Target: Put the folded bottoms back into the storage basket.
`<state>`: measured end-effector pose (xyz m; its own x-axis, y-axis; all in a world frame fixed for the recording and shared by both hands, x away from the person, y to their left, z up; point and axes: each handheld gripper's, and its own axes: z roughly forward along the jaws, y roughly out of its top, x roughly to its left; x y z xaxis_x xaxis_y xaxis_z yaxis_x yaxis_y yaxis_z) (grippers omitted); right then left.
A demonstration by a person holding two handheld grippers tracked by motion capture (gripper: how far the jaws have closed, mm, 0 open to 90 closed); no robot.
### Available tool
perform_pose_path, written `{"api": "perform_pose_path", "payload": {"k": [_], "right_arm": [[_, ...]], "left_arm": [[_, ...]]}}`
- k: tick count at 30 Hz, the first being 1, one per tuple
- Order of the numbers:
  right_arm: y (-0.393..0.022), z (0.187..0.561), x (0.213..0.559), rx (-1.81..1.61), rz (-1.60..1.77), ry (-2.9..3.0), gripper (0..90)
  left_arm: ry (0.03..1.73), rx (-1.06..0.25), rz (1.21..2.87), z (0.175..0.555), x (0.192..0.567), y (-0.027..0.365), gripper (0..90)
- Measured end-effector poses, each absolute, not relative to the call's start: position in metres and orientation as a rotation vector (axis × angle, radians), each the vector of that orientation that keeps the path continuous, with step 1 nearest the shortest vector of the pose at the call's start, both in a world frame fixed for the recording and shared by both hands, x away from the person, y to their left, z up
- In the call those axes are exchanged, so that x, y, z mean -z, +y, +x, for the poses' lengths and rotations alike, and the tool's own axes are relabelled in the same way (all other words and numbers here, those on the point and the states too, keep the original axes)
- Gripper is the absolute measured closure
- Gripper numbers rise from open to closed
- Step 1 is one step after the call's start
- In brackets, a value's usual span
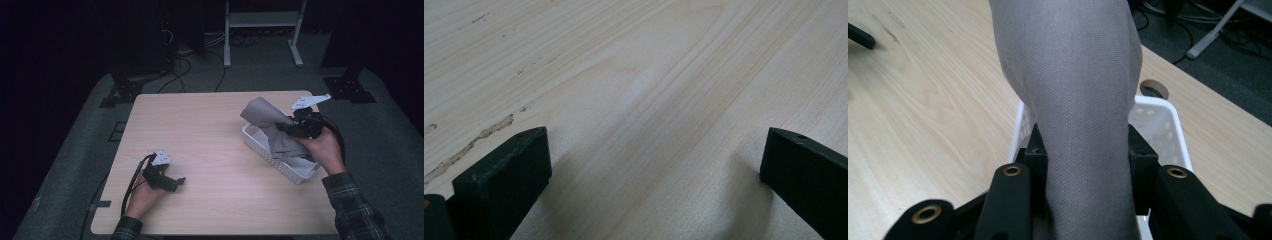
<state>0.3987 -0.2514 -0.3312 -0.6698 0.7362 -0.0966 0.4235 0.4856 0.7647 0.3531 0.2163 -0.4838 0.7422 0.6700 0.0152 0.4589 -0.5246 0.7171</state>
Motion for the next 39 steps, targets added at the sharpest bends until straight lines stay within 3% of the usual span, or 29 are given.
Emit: {"api": "perform_pose_path", "payload": {"k": [39], "right_arm": [[-0.268, 0.433, 0.406, -0.805, 1.018, 2.517, 61.1]], "left_arm": [[0.843, -0.377, 2.225, 0.353, 0.484, 0.217, 0.0]]}}
